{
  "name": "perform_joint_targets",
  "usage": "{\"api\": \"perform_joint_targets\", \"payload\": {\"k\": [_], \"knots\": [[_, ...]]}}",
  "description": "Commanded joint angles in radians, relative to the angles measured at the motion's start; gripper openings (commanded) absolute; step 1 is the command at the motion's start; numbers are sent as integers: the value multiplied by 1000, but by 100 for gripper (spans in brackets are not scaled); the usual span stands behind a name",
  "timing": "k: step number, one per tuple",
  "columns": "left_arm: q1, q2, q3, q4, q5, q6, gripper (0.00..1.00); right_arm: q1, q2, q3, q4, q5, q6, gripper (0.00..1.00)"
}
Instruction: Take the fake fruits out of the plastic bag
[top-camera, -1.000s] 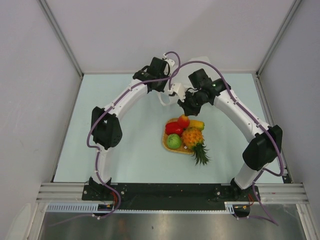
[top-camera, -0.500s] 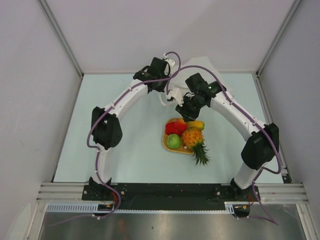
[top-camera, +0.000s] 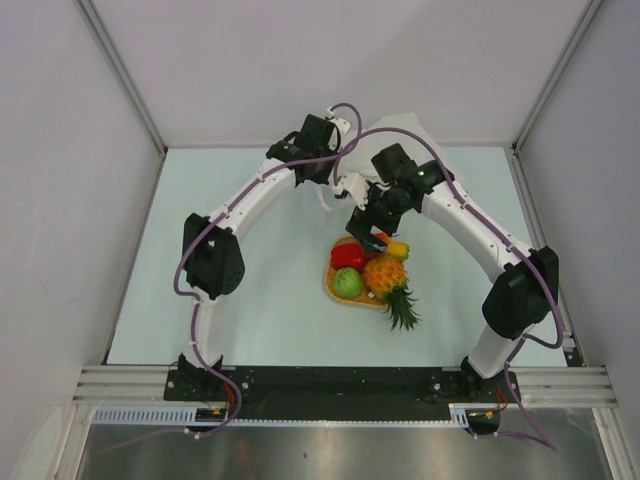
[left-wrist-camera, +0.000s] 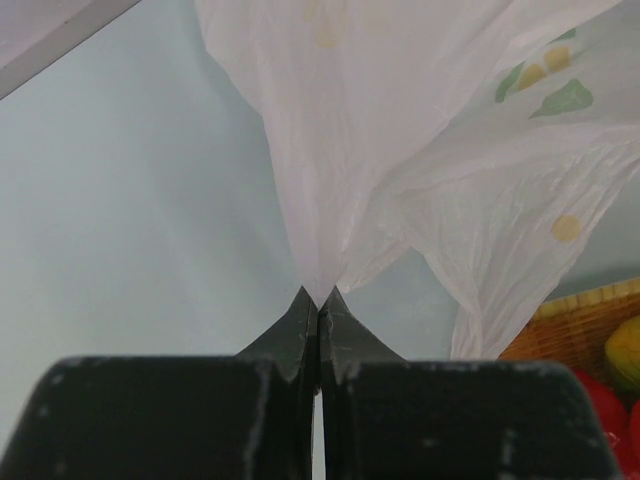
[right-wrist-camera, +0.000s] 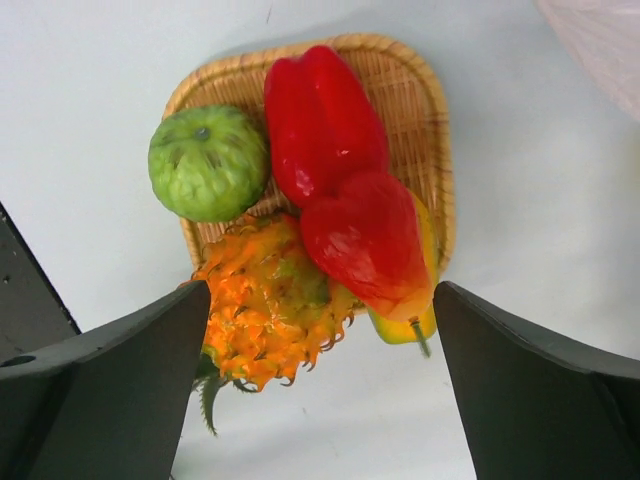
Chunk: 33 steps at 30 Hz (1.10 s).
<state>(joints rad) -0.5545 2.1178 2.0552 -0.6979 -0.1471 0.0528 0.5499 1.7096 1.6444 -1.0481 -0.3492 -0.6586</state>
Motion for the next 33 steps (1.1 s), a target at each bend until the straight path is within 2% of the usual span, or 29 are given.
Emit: {"api": "perform_joint_targets", "payload": {"k": [1, 11, 22, 23, 24, 27, 30, 33], "knots": [[-10, -22, 5, 15, 0, 9, 0, -40, -13, 87, -6, -19, 37, 100], [-10, -15, 22, 12, -2, 5, 0, -154, 65, 235, 11, -91, 148, 100], [54, 27, 121, 60, -167, 71, 0, -312, 169, 336, 189, 82, 375, 100], [70, 25, 126, 63, -169, 76, 6, -318, 174, 336, 197, 91, 381, 100], [77, 18, 126, 67, -166, 84, 33, -323, 182, 336, 203, 113, 393, 100], [102, -22, 115, 67, -125, 73, 90, -334, 186, 327, 238, 153, 409, 100], [102, -64, 111, 64, -120, 62, 100, -335, 186, 324, 256, 206, 407, 100], [96, -143, 108, 70, -163, 88, 100, -338, 186, 328, 251, 257, 392, 100]]}}
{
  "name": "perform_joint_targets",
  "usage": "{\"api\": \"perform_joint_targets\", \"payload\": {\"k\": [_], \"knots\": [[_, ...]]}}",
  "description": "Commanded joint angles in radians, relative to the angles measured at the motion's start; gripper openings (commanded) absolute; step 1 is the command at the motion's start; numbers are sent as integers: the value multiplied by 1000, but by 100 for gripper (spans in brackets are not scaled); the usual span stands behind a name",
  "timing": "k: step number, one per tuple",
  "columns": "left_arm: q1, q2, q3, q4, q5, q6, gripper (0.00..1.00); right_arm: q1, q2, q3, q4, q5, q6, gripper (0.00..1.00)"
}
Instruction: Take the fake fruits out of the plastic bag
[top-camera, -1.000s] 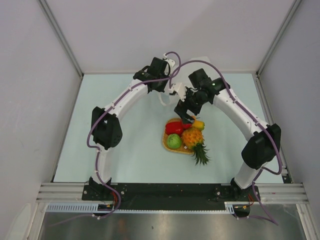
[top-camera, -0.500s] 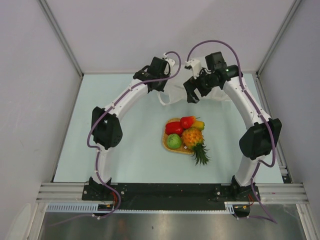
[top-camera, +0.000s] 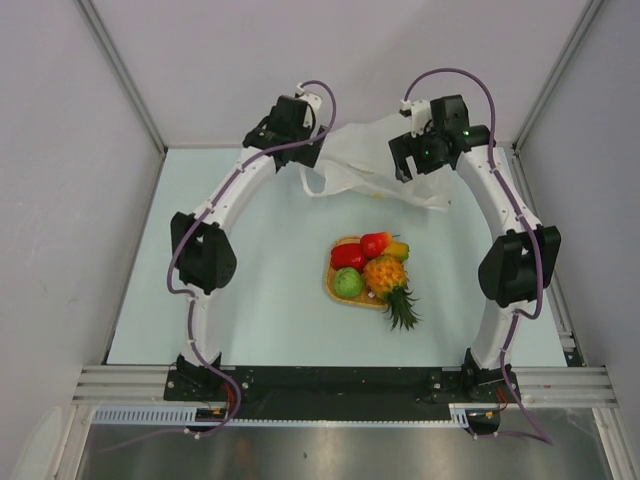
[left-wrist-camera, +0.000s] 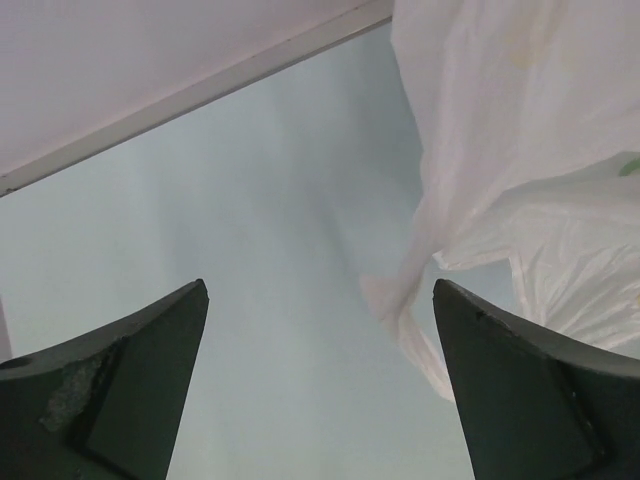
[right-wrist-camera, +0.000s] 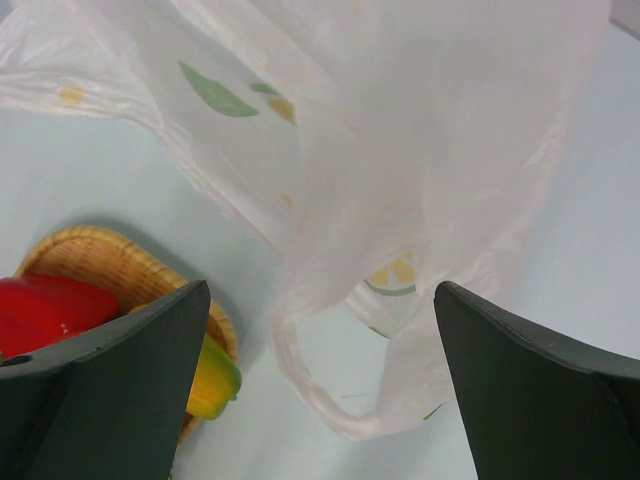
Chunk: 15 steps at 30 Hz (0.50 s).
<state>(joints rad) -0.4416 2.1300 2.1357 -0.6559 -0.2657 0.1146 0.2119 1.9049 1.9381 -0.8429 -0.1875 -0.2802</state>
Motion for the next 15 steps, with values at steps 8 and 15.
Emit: {"api": "perform_joint_targets", "payload": {"k": [8, 15], "knots": [[96, -473, -219, 61, -121, 53, 100, -204, -67, -34, -31, 23, 10, 100], [214, -678, -637, 194, -9, 58, 100, -446, -50, -28, -21, -79, 105, 100]]}}
